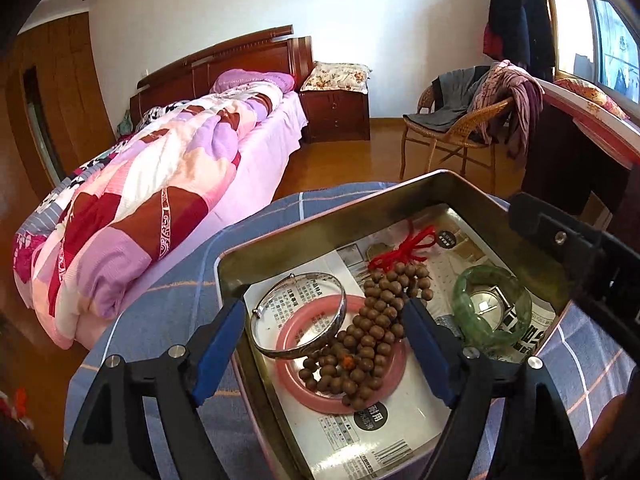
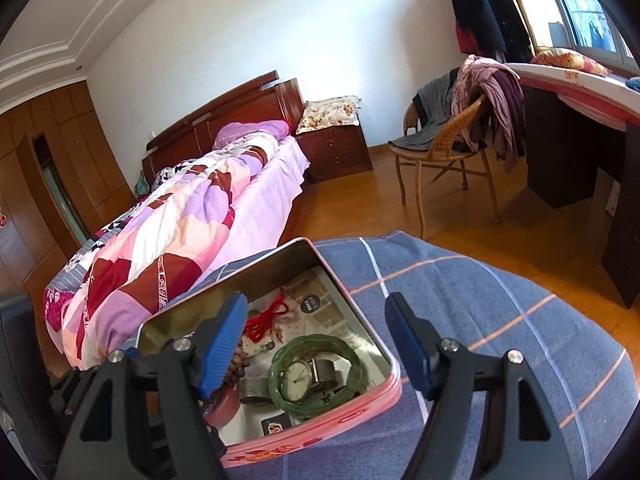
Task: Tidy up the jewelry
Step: 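Open both grippers and withdraw them toward the remaining jewelry, then grasp the grey bead bracelet with right gripper while left grasps silver bead strand, then carry the silver bead strand with left while right carries grey bracelet over the tin, then open both grippers inside the tin and withdraw them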
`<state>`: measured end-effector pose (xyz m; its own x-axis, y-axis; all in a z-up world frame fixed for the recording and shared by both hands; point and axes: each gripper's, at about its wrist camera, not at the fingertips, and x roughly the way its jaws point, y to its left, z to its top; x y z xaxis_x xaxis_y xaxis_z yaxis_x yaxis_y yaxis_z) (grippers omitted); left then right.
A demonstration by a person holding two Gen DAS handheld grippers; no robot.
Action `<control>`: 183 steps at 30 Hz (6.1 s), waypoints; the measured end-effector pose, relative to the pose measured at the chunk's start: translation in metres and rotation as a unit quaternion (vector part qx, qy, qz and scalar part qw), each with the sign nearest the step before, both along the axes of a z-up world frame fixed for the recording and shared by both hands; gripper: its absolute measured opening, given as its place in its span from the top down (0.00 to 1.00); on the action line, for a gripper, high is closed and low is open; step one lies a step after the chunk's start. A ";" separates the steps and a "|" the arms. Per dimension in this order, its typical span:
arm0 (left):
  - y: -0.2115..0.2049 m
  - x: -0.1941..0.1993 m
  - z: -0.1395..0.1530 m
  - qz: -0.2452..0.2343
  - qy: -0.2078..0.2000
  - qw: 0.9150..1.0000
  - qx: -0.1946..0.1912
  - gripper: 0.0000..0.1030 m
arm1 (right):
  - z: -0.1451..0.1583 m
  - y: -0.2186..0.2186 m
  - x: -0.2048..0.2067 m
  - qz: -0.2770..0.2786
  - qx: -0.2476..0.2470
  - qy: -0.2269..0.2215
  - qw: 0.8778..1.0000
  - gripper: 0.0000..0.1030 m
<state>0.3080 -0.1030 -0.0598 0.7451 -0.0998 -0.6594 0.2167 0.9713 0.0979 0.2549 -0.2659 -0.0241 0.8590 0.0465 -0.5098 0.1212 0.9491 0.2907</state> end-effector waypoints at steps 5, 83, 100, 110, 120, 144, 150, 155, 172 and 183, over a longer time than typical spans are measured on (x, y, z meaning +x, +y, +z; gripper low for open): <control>0.003 -0.002 0.005 0.005 -0.001 1.000 -0.016 0.21 | 0.005 0.003 -0.005 -0.001 -0.007 -0.006 1.000 0.27; 0.127 -0.112 -0.033 -0.006 0.121 0.990 -0.068 0.44 | -0.043 0.059 -0.155 0.148 -0.014 0.159 0.976 0.82; 0.144 -0.147 0.016 -0.040 0.048 0.984 -0.165 0.91 | -0.011 0.044 -0.162 0.117 0.019 0.104 0.987 0.82; 0.143 -0.157 0.057 -0.065 -0.003 0.979 -0.194 0.91 | 0.011 0.038 -0.166 0.105 0.014 0.070 0.992 0.82; 0.112 -0.151 0.049 -0.106 0.016 0.975 -0.195 0.91 | 0.014 0.026 -0.151 0.084 0.005 0.063 0.994 0.82; 0.049 -0.056 0.075 -0.114 -0.035 0.963 -0.240 0.91 | 0.035 0.024 -0.038 0.055 -0.021 0.000 0.998 0.82; 0.038 -0.027 0.057 -0.098 -0.026 0.966 -0.237 0.91 | 0.018 0.022 -0.005 0.044 -0.038 0.018 0.998 0.82; 0.033 -0.011 0.037 -0.082 -0.007 0.969 -0.232 0.91 | 0.007 0.019 0.014 0.047 -0.036 0.036 0.998 0.82; 0.018 -0.014 0.014 -0.071 0.005 0.982 -0.174 0.90 | -0.008 0.022 0.024 0.060 -0.059 0.050 0.995 0.78; 0.028 -0.010 0.016 -0.034 -0.005 0.981 -0.189 0.37 | 0.000 0.005 0.021 0.029 -0.034 0.030 0.999 0.53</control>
